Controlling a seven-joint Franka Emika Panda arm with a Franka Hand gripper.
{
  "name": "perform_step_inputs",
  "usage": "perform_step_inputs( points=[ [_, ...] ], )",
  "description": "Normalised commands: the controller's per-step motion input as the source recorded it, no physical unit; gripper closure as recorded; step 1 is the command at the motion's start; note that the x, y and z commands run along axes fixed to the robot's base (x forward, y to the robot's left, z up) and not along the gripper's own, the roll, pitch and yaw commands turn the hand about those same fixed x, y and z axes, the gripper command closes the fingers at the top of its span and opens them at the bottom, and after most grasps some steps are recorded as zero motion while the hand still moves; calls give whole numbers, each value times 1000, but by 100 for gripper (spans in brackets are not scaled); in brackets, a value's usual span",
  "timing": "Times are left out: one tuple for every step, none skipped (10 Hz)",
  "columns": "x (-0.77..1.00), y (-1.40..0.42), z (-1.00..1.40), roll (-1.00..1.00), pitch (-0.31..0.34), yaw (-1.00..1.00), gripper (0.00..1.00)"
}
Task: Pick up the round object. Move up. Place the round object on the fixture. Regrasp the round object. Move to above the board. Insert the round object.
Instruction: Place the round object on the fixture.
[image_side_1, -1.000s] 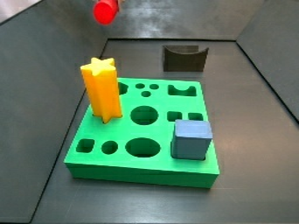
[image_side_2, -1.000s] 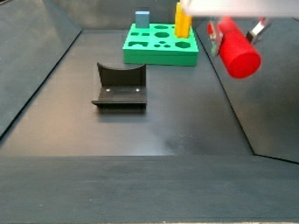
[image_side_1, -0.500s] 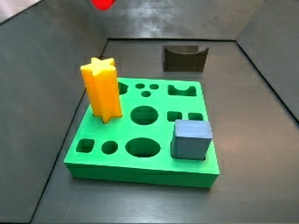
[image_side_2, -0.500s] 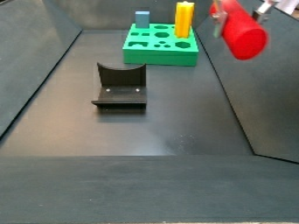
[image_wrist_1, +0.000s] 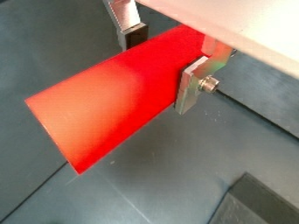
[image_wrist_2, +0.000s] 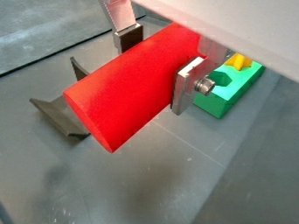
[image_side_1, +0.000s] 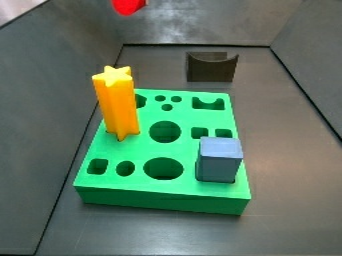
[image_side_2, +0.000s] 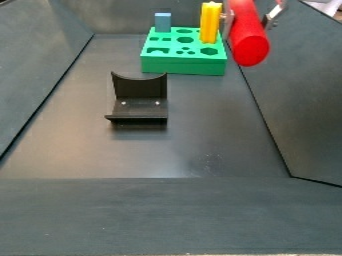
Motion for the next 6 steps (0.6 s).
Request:
perform_step_inputs(
  points=[
    [1000, -147, -112, -168, -70, -32, 100],
    [1000, -137, -111, -163, -70, -28, 100],
    [1000, -115, -108, -151, -62, -29, 100],
    [1000, -103, -106, -150, -59, -23, 100],
    [1000, -93, -104, -152, -55, -15, 100],
    [1000, -81, -103, -149, -51, -14, 100]
  ],
)
